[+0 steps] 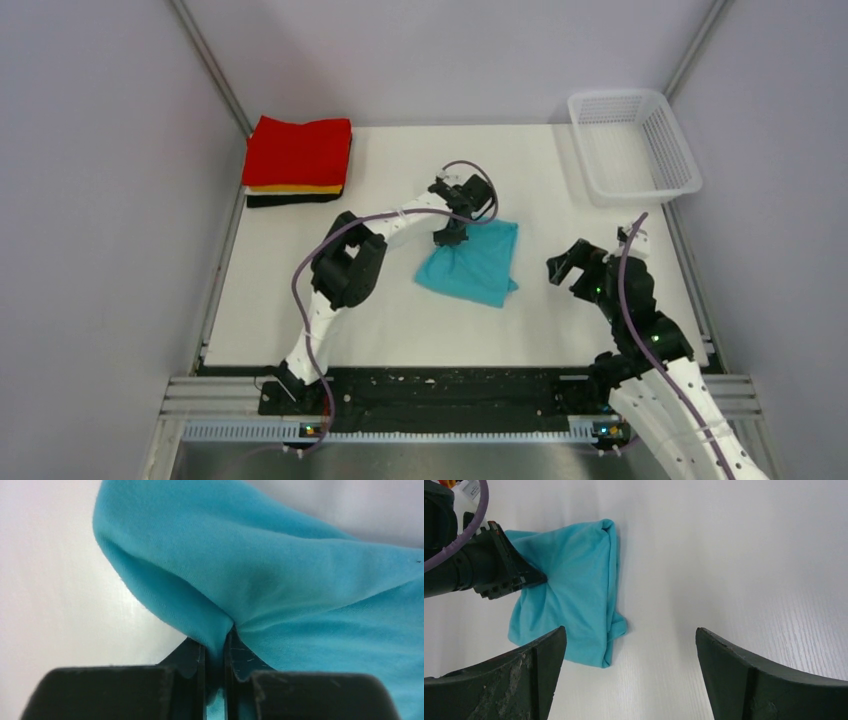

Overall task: Fold and stack the t-shirts
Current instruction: Put the neatly folded tshirt into the corner of the board with the left arm

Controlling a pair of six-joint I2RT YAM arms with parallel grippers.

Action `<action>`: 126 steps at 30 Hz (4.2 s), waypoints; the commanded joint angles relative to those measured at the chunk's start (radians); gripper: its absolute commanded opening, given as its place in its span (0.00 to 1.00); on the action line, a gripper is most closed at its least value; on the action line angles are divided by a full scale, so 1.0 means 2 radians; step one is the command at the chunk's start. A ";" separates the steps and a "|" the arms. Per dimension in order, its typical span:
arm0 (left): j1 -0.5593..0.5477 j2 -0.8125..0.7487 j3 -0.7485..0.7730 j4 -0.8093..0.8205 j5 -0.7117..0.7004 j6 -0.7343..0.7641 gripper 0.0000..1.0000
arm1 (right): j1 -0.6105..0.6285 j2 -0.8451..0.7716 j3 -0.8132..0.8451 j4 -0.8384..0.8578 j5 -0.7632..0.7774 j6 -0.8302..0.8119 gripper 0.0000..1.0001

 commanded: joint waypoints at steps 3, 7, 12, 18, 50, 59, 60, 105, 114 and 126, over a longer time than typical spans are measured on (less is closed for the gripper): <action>0.007 0.002 0.052 -0.083 -0.257 0.098 0.00 | -0.003 -0.010 0.004 0.010 0.015 -0.008 0.99; 0.034 -0.037 0.031 0.013 -0.315 0.256 0.00 | -0.003 -0.010 0.000 0.017 0.009 -0.008 0.99; 0.085 -0.078 -0.042 0.238 -0.383 0.517 0.00 | -0.003 -0.015 -0.002 0.020 0.010 -0.009 0.99; 0.158 -0.092 -0.010 0.320 -0.334 0.654 0.00 | -0.003 -0.019 -0.008 0.029 0.006 -0.009 0.99; 0.287 -0.054 0.201 0.251 -0.172 0.626 0.00 | -0.019 -0.007 -0.012 0.036 0.020 -0.014 0.99; 0.361 -0.010 0.206 0.214 -0.059 0.569 0.00 | -0.019 0.004 -0.008 0.031 0.034 -0.012 0.99; 0.366 -0.002 0.208 0.216 -0.059 0.569 0.00 | -0.018 0.005 -0.008 0.031 0.035 -0.011 0.99; 0.321 -0.026 0.206 0.210 -0.052 0.548 0.00 | -0.018 0.003 -0.009 0.034 0.041 -0.013 0.99; 0.320 -0.051 0.217 0.197 -0.027 0.525 0.00 | -0.018 0.003 -0.008 0.035 0.040 -0.014 0.99; 0.289 -0.099 0.230 0.178 -0.006 0.496 0.00 | -0.019 -0.010 -0.012 0.037 0.029 -0.013 0.99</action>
